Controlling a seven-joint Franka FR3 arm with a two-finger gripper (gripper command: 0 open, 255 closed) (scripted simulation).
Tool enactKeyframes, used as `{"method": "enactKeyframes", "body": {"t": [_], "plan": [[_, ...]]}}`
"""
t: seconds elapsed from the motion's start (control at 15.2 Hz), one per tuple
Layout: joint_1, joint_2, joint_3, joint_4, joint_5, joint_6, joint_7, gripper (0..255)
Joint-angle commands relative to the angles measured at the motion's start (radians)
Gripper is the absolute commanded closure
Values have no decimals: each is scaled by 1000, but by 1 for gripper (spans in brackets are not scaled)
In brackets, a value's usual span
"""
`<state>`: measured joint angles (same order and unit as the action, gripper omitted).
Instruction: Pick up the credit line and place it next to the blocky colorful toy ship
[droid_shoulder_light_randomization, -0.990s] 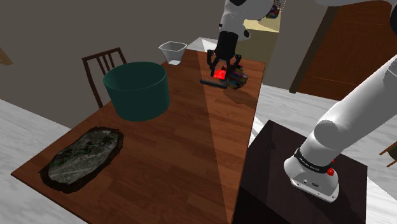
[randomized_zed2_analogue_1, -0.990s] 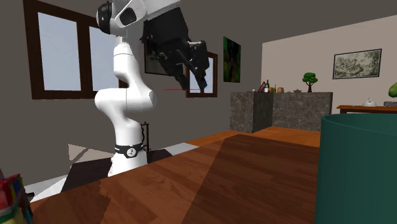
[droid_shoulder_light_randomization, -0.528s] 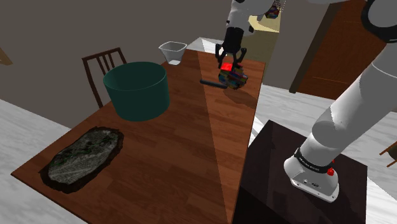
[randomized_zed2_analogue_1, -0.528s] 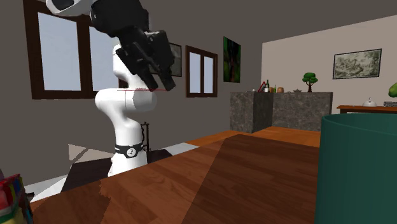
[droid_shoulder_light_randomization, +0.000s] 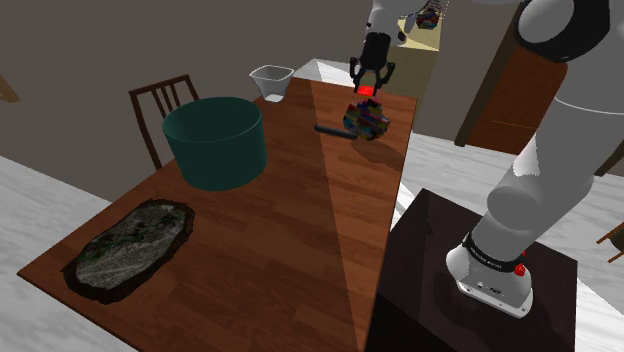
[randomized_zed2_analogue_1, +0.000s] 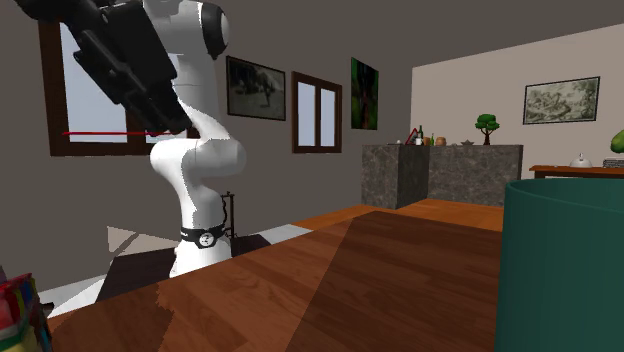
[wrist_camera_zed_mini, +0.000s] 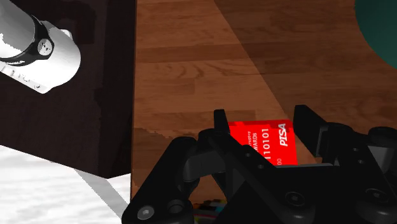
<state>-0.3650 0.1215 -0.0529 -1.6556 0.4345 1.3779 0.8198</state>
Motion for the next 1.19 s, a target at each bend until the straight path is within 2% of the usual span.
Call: {"method": "enactKeyframes", "body": {"t": [0.0, 1.12], "plan": [[-12, 31, -9, 24, -6, -3, -23, 255], [-3, 64, -6, -155, -8, 195, -100, 255]]}}
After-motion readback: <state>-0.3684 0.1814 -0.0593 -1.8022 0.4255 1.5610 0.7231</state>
